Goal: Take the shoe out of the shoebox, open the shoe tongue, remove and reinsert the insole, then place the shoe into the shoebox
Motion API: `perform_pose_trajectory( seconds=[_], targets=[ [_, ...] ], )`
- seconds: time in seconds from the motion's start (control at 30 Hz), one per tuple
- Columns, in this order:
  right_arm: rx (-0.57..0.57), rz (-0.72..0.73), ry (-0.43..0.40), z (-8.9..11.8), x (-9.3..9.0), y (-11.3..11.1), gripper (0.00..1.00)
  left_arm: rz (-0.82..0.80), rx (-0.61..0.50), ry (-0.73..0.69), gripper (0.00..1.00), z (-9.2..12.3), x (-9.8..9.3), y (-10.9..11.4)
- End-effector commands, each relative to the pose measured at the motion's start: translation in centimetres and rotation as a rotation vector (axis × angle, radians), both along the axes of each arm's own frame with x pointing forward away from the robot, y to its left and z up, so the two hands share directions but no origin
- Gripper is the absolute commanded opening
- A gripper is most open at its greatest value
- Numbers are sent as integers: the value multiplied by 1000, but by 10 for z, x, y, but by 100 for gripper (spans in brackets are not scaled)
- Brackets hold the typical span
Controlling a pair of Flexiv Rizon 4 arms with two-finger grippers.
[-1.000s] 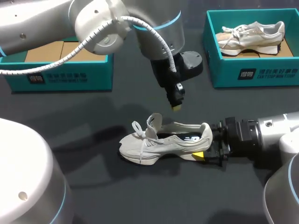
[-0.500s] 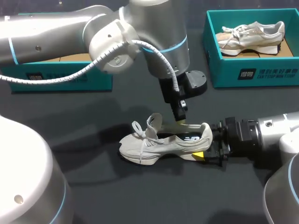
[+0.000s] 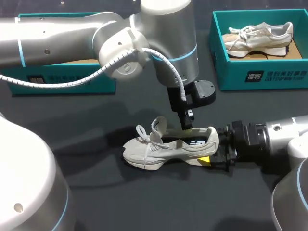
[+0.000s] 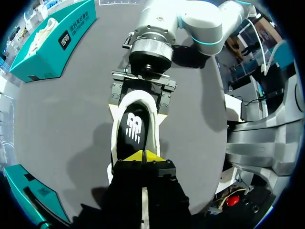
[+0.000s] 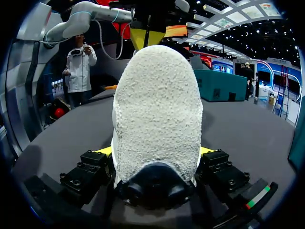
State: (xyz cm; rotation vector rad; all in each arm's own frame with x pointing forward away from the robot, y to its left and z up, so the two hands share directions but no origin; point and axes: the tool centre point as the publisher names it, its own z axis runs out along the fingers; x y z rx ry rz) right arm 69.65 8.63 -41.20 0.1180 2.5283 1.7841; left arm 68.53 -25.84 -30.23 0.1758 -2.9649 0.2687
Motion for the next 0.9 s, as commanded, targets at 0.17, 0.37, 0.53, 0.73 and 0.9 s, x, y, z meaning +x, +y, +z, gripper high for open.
perform_pose_trajectory(
  seconds=[0.17,0.37,0.53,0.73,0.9],
  targets=[
    [-3,-1,1,0,0,1,0,-2,4,6,0,-4,3,-4],
    [-3,-1,1,0,0,1,0,-19,-6,3,0,-16,3,-7],
    [-3,-1,1,0,0,1,0,-17,5,19,0,-30,3,-8],
    [-3,-1,1,0,0,1,0,-13,23,24,0,-43,1,-7],
    [-3,-1,1,0,0,1,0,-5,49,29,0,-56,-1,-6]
  ],
)
